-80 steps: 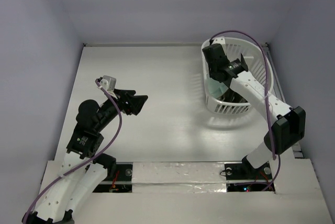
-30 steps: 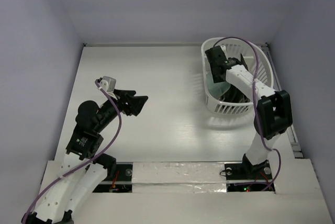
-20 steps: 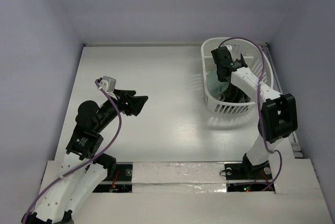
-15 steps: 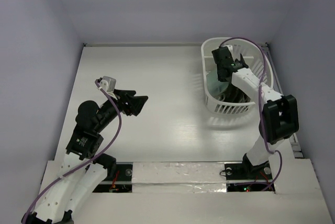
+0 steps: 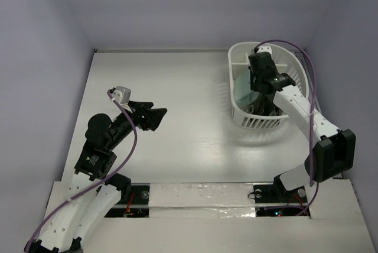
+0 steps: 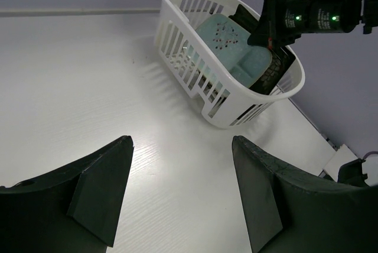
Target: Unload the plates from the dish rack
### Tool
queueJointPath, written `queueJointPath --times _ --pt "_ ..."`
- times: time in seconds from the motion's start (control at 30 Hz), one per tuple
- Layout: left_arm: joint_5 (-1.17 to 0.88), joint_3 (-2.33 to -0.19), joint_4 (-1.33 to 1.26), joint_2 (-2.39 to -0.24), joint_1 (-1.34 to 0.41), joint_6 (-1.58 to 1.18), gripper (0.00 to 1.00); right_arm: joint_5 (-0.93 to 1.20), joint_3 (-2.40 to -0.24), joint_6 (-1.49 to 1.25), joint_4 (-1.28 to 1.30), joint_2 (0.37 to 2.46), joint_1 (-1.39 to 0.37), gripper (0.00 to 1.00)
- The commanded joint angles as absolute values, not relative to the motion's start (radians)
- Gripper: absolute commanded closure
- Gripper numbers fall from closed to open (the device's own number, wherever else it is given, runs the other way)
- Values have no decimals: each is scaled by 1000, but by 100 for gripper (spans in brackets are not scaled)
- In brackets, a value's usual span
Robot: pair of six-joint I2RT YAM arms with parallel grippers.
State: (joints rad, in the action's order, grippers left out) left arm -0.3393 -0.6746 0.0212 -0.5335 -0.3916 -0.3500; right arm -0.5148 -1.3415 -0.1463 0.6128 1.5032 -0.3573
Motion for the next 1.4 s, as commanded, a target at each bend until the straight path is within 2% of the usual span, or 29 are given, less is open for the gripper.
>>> queueJointPath --times 0.0,0.37,0.6,0.8,0.93,1.0,1.1,1.13,1.23,1.37 --pt "-341 -707 -9 -526 -396 -351 35 -600 -1393 -146 489 1399 -351 100" --pt "-336 -707 -8 -528 -396 -351 35 -577 -1424 -172 453 1238 -351 100" --pt "-334 -707 -8 -532 -396 -351 35 -425 -1483 -205 465 1198 -360 100" --pt "-330 -710 -8 -534 -396 -351 36 -237 -1453 -307 344 1224 -492 100" --pt "-316 -712 -3 -531 -387 -351 38 -270 -1471 -356 241 1377 -669 100" --pt "-305 -715 -2 -531 -387 -350 44 -221 -1496 -391 158 1491 -707 100" --pt "-288 -719 -2 -529 -387 -344 62 -129 -1508 -480 16 1622 -732 100" --pt "-282 -721 -2 -528 -387 -345 72 -109 -1515 -526 -18 1655 -732 100" --pt "-264 -726 26 -532 -387 -345 89 -36 -1534 -609 -138 1768 -732 100" --pt "-215 -735 51 -534 -387 -348 97 55 -1578 -689 -265 1919 -758 100"
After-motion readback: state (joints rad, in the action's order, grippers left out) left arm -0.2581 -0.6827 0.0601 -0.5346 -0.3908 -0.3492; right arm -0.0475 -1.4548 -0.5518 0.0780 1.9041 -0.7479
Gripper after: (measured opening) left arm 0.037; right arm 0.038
